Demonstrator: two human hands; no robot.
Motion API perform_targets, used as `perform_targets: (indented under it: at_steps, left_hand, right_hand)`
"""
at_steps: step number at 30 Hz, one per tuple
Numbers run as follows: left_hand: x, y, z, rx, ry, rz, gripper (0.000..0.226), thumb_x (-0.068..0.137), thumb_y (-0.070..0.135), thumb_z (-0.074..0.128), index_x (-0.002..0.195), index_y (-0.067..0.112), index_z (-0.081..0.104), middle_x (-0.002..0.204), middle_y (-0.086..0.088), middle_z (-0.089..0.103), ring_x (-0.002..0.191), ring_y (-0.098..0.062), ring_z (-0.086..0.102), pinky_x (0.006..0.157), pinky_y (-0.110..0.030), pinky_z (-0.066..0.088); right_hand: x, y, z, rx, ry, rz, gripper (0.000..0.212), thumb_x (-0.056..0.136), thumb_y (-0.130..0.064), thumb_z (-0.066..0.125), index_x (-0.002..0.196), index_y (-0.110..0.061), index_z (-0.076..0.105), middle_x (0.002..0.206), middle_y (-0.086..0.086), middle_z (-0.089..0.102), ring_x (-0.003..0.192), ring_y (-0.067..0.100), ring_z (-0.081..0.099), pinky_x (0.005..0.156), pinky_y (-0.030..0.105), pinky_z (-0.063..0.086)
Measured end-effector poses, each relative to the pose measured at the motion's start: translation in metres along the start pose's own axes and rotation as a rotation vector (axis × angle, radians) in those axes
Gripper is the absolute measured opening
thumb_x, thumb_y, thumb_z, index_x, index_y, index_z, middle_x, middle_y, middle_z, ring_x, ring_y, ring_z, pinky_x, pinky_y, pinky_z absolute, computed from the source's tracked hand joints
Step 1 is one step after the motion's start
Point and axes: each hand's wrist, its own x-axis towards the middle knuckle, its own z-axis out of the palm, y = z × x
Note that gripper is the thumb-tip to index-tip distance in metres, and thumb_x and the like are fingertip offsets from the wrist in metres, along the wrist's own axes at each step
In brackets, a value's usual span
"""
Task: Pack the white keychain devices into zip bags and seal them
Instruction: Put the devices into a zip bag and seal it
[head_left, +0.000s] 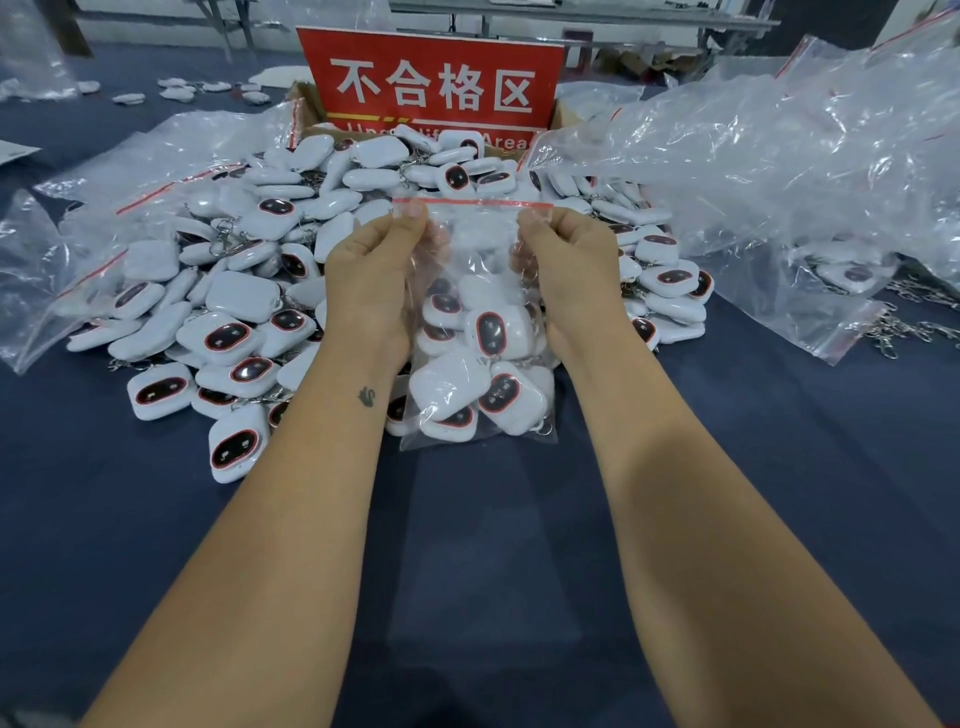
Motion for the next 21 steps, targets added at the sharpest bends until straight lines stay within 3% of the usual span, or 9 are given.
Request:
perform_targets:
  at_steps: [3, 6, 9, 13, 16, 21]
  left_hand:
    - [0.0008, 0.0008, -0.0029, 0.043, 0.0, 0.02, 0.032, 0.094, 0.006, 0.062, 0.064, 0.01, 0.07, 0.061, 0.0, 0.068, 0.059, -0.01, 0.063, 0.074, -0.025, 0.058]
    - [0.0003, 0.0009, -0.0038, 0.07, -0.024, 0.033, 0.044, 0.094, 0.007, 0.061, 0.052, 0.016, 0.072, 0.061, 0.001, 0.069, 0.058, -0.01, 0.064, 0.071, -0.027, 0.057]
    - [0.0008, 0.0001, -0.0021, 0.055, -0.03, 0.042, 0.035, 0.093, 0.006, 0.063, 0.059, 0.013, 0.071, 0.061, -0.001, 0.069, 0.058, -0.011, 0.064, 0.065, -0.026, 0.056]
    - [0.0015, -0.001, -0.0021, 0.099, -0.06, 0.015, 0.022, 0.091, 0.01, 0.067, 0.07, 0.007, 0.07, 0.067, -0.004, 0.071, 0.062, -0.016, 0.065, 0.069, -0.031, 0.058]
    - [0.0006, -0.0028, -0.0029, 0.156, -0.094, 0.016, 0.032, 0.092, 0.012, 0.066, 0.061, 0.014, 0.073, 0.071, -0.005, 0.072, 0.066, -0.022, 0.062, 0.073, -0.037, 0.054]
    - [-0.0002, -0.0038, -0.0024, 0.158, -0.06, 0.073, 0.021, 0.093, 0.007, 0.064, 0.073, 0.008, 0.07, 0.067, -0.003, 0.072, 0.062, -0.015, 0.066, 0.065, -0.03, 0.057]
  right_hand:
    - [-0.0005, -0.0009, -0.0018, 0.205, -0.07, 0.034, 0.021, 0.092, -0.004, 0.064, 0.072, -0.011, 0.067, 0.056, -0.002, 0.061, 0.052, 0.011, 0.054, 0.049, 0.02, 0.045]
    - [-0.0005, 0.0006, 0.0, 0.151, -0.133, 0.012, 0.01, 0.089, -0.005, 0.069, 0.079, -0.009, 0.071, 0.065, 0.006, 0.064, 0.057, 0.015, 0.057, 0.057, 0.028, 0.052]
    - [0.0, 0.0016, 0.0022, 0.031, -0.122, -0.03, 0.005, 0.092, -0.009, 0.068, 0.088, -0.011, 0.072, 0.078, 0.01, 0.069, 0.068, 0.02, 0.061, 0.067, 0.034, 0.055]
    - [0.0001, 0.0013, 0.0009, -0.011, -0.097, -0.059, 0.008, 0.093, -0.012, 0.067, 0.086, -0.013, 0.071, 0.066, 0.0, 0.068, 0.054, 0.008, 0.058, 0.054, 0.024, 0.052]
    - [-0.0007, -0.0001, 0.0009, 0.085, -0.112, -0.004, 0.004, 0.09, -0.009, 0.071, 0.085, -0.009, 0.072, 0.073, 0.01, 0.068, 0.063, 0.02, 0.062, 0.067, 0.039, 0.057]
    - [-0.0033, -0.0016, 0.0002, 0.147, -0.177, 0.0, 0.008, 0.082, -0.003, 0.077, 0.088, -0.005, 0.073, 0.069, 0.003, 0.069, 0.058, 0.015, 0.059, 0.06, 0.026, 0.05]
